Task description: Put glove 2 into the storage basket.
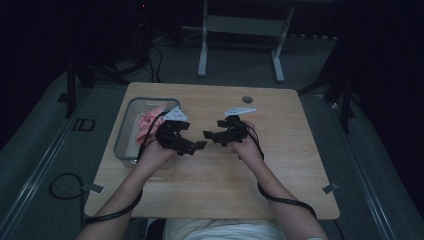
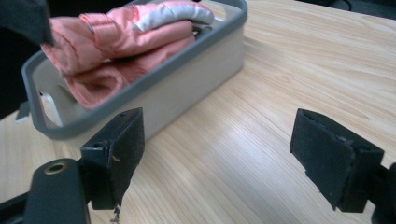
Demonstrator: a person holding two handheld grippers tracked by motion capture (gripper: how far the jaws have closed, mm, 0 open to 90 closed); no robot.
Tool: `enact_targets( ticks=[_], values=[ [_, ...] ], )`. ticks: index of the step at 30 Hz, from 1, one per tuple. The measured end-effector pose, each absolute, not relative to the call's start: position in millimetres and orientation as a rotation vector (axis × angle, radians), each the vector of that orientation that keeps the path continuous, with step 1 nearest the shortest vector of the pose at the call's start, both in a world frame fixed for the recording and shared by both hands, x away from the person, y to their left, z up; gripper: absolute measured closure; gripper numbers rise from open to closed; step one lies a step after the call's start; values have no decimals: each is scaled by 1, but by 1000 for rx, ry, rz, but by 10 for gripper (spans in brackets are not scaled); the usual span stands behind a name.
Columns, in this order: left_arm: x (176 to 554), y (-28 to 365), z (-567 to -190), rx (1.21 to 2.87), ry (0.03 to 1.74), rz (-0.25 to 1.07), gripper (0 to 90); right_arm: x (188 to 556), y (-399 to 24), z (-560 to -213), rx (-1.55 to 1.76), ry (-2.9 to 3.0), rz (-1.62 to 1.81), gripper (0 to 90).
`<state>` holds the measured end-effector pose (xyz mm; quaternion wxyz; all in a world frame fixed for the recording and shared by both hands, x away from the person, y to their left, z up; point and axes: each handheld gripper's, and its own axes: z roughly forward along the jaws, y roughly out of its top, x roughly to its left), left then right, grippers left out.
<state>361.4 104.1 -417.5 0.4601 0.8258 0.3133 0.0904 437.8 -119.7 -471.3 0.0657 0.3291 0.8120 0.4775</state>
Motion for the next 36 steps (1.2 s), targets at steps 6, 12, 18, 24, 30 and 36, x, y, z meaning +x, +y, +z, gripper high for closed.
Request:
enact_targets(
  ticks=[6,12,18,24,30,36],
  values=[
    [353,85,-430,2089,710,182,44,430,-134,-483,981,2470,1401,175],
    [345,69,-443,2115,661,146,44,424,-144,-494,985,2483,1385,173],
    [337,58,-458,2113,610,97,44,417,-152,-504,979,2490,1376,171],
    [332,52,-473,2126,574,55,44,411,-158,-511,959,2510,1355,163],
    [329,47,-489,2135,546,44,44,407,-160,-524,953,2530,1327,150],
    [327,43,-509,2160,531,40,44,401,-164,-535,937,2541,1300,141]
  ],
)
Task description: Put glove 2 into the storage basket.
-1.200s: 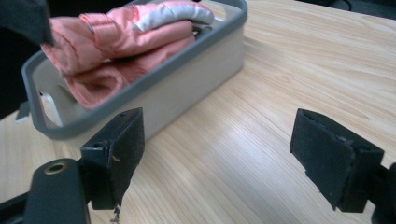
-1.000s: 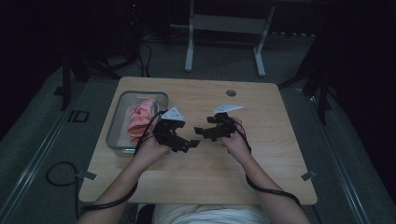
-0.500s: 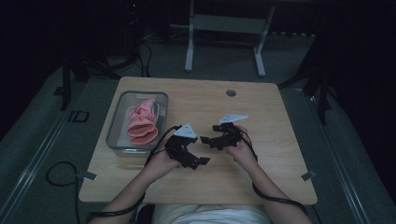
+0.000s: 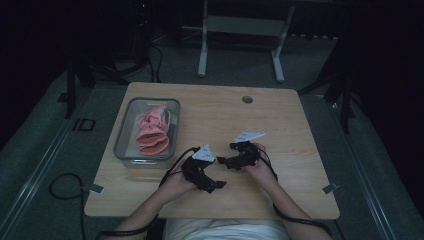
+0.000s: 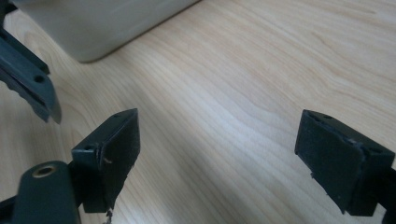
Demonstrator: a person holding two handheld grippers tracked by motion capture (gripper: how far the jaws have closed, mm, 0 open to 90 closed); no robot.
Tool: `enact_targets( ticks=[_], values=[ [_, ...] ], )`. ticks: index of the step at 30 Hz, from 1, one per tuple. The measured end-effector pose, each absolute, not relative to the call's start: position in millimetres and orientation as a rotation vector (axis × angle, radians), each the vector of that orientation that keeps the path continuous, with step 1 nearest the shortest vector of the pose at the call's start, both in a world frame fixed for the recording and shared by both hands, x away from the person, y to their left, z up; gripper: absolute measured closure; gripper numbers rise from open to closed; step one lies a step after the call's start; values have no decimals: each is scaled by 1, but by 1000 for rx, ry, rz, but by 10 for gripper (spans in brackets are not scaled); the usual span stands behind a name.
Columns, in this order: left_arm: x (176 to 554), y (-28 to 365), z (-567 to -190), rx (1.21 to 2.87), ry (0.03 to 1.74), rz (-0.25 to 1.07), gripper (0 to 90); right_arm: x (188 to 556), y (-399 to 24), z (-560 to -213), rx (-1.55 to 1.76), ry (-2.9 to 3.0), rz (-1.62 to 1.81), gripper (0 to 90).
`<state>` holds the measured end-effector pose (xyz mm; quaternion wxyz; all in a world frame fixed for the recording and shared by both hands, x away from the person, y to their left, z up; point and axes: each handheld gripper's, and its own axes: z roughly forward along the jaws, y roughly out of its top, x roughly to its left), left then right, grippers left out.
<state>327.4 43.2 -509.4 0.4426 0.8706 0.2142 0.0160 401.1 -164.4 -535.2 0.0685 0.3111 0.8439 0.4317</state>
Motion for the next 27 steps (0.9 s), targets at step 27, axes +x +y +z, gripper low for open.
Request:
enact_targets(
  ticks=[27],
  values=[
    [314,38,-542,2193,450,43,51,386,-177,-555,847,2507,1250,141]
  ],
)
